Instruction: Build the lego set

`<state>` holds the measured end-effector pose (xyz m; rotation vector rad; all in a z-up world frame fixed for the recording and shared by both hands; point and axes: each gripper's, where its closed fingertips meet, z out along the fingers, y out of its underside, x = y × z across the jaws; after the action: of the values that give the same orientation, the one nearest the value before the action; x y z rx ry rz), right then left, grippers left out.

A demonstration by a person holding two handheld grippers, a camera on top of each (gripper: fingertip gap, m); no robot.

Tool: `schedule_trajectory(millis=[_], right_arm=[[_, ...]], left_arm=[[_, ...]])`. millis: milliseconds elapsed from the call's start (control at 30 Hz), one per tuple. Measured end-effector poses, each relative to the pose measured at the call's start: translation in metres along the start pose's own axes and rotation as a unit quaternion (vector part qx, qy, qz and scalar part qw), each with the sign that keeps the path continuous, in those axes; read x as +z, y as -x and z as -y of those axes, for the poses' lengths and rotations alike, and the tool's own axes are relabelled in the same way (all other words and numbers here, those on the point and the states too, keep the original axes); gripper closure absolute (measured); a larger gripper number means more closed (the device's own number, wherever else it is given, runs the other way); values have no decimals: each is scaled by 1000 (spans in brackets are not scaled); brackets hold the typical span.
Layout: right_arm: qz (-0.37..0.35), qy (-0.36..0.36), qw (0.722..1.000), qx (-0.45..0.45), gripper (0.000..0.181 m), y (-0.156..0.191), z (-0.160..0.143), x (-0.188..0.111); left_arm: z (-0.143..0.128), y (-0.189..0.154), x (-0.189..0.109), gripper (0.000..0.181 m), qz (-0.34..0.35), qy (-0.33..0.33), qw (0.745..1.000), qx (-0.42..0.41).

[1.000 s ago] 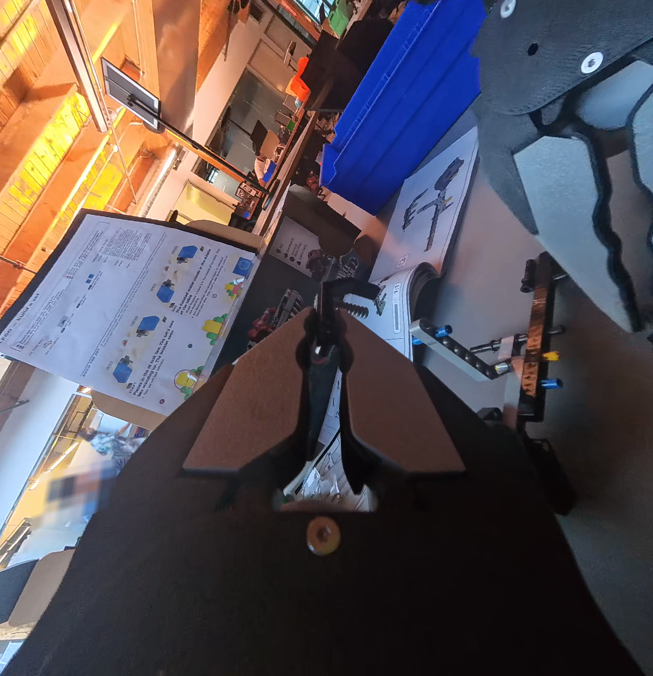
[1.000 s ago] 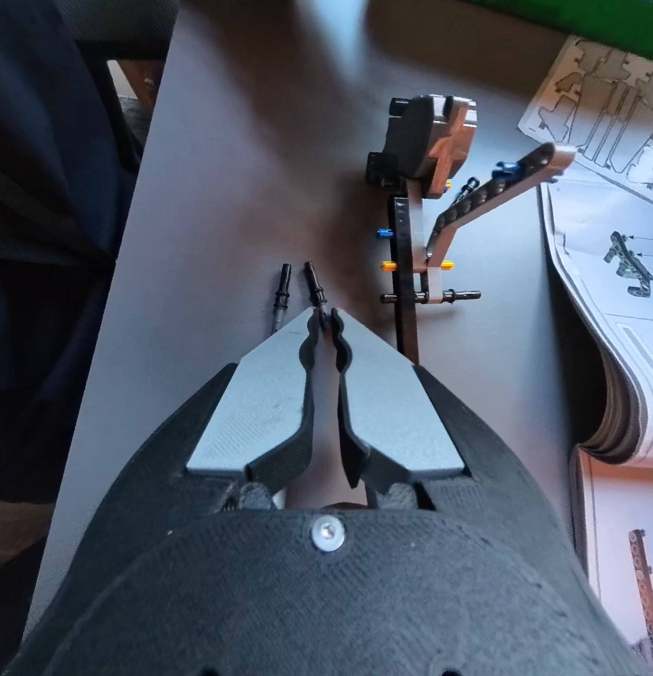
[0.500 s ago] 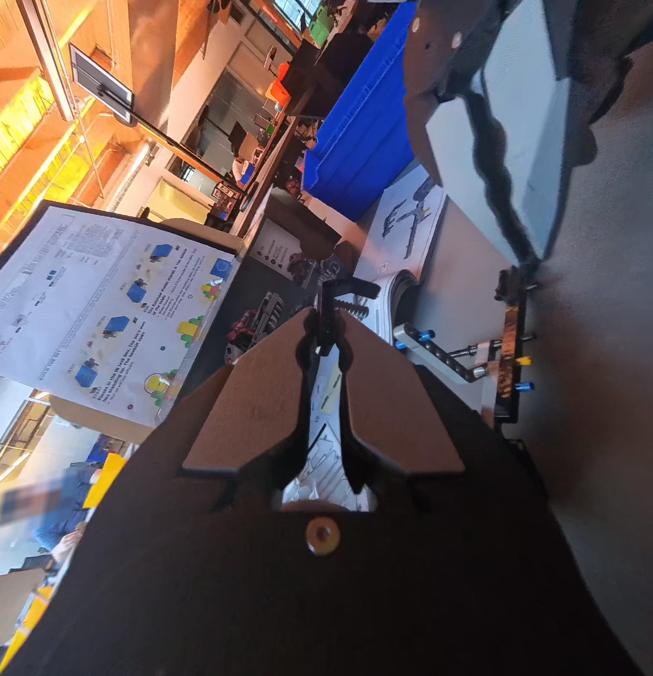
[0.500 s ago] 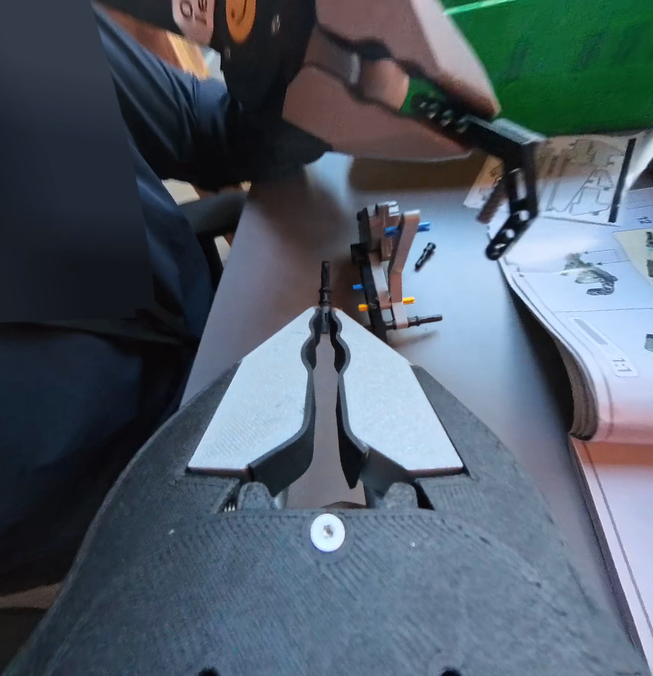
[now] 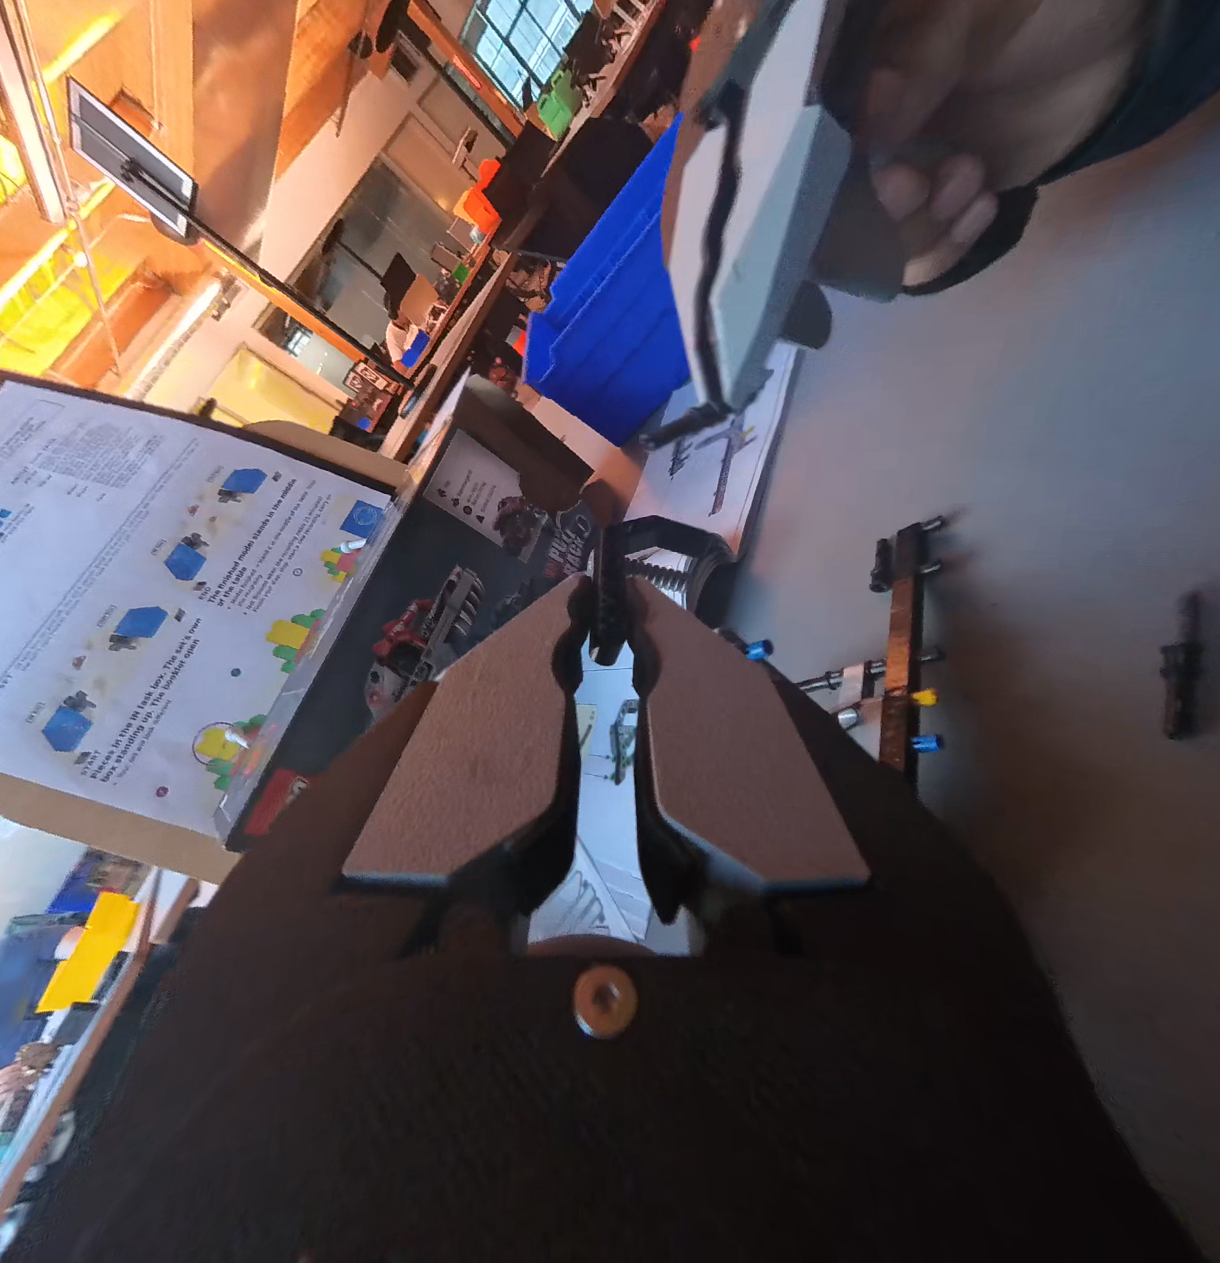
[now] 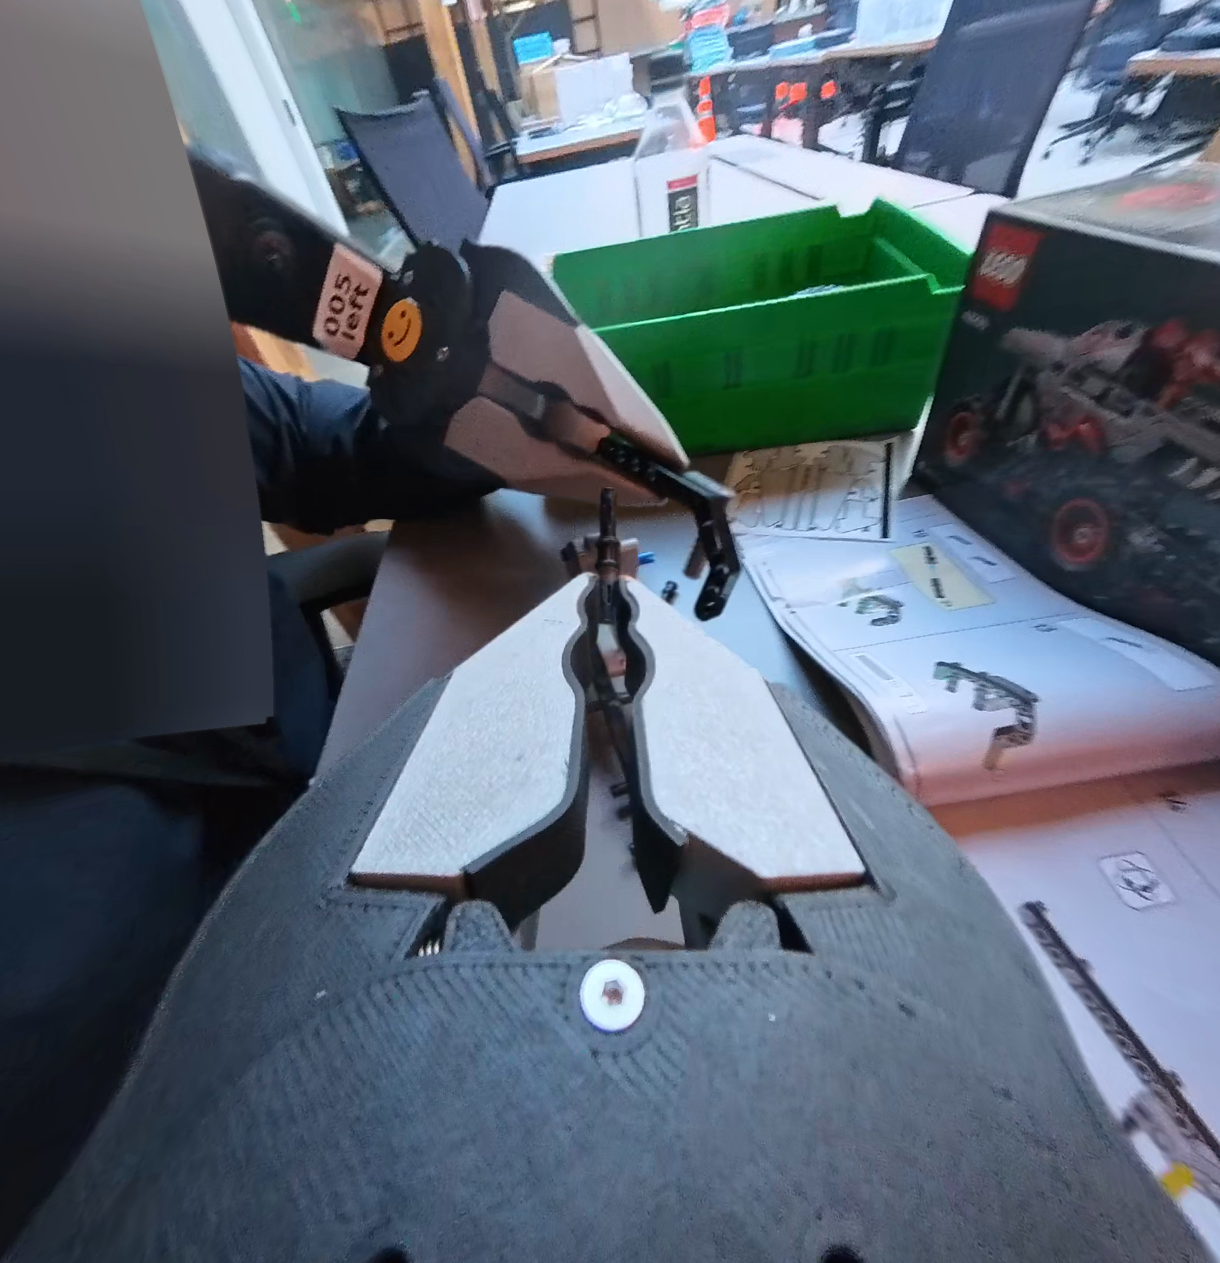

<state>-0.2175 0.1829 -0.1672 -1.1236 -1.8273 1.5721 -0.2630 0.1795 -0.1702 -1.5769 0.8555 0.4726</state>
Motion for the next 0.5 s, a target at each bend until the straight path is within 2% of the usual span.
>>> schedule_trajectory(millis=[67, 133, 333, 433, 500], right_arm=[[-24, 4, 1000, -18, 181, -6, 1, -3], [-44, 39, 997, -42, 180, -13, -7, -9], [-106, 230, 965, -74, 180, -51, -69, -52], [-93, 290, 950, -64, 180, -56, -98, -62], [-79, 298, 949, -60, 180, -53, -104, -65]], left_arm=[[0, -2, 1, 175, 8, 3, 1000, 28], [0, -3, 2, 175, 22, 9, 998, 65], [4, 0, -1, 175, 40, 3, 996, 80], [17, -5, -8, 175, 33, -33, 995, 92], [35, -25, -16, 176, 7, -87, 986, 143]])
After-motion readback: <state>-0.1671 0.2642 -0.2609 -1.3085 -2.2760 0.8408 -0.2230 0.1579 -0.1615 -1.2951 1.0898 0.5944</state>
